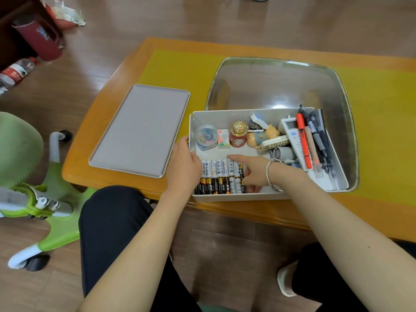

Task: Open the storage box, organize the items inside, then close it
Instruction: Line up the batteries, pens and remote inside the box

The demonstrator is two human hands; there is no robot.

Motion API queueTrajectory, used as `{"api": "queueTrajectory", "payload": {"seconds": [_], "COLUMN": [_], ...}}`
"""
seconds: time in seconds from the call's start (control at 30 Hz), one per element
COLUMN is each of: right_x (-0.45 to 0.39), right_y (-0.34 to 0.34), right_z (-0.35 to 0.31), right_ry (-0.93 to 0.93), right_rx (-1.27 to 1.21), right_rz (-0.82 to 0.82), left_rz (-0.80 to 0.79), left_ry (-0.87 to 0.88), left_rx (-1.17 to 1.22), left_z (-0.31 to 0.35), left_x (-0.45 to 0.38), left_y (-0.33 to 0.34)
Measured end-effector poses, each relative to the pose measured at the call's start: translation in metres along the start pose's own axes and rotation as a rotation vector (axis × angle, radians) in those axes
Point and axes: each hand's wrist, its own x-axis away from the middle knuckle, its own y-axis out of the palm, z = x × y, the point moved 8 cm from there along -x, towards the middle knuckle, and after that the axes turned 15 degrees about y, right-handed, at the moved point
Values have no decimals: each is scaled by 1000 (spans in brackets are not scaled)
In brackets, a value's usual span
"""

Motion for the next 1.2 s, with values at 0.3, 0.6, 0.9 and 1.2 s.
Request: {"api": "queueTrajectory", "payload": {"seconds": [0.3,0.6,0.9,1.2], "right_x": [3,7,52,51], "right_y": [-9,-6,-68,-131], "right_z": [18,15,20,17], "right_ry": [56,43,-72,13], "right_rx": [-94,-154,-158,128], "right_rz": [109,68,596,970], "left_rz": [-7,-13,-96,-134], "left_ry": [4,9,29,20], "left_rx": [-2,-12,-174,-192], "left_z": [0,3,7,4], "left_x": [0,0,-4,-11], "left_y": [1,-1,3,7]}}
